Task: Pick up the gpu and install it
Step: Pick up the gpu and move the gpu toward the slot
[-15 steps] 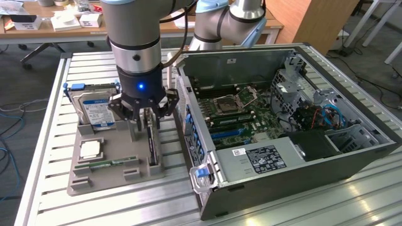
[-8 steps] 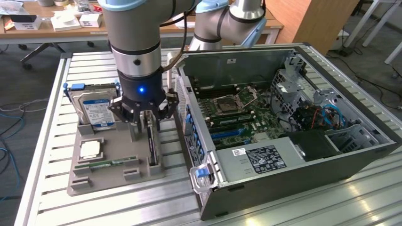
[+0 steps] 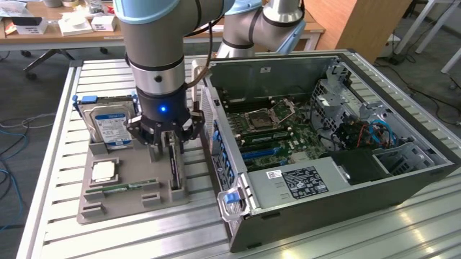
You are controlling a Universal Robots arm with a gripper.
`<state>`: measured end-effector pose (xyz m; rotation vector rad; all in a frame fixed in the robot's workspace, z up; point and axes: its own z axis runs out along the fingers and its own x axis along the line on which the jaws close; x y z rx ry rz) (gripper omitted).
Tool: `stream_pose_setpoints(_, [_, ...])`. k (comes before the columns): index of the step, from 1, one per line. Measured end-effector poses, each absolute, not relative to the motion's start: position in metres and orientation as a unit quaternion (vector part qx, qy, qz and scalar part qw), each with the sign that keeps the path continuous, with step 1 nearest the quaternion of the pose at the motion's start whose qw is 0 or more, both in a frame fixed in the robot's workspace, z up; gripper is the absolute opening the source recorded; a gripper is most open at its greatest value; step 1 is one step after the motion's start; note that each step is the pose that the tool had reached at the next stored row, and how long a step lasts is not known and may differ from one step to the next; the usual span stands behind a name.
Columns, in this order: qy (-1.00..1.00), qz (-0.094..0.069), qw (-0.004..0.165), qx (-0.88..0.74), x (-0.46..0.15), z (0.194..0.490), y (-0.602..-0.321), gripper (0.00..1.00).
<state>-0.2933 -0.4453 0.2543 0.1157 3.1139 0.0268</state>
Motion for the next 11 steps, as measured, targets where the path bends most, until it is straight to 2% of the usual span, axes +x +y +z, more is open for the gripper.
stream_pose_setpoints(11, [0.999,0.009,0.013,0.037,-0.293,0.242,-0.445,0.47])
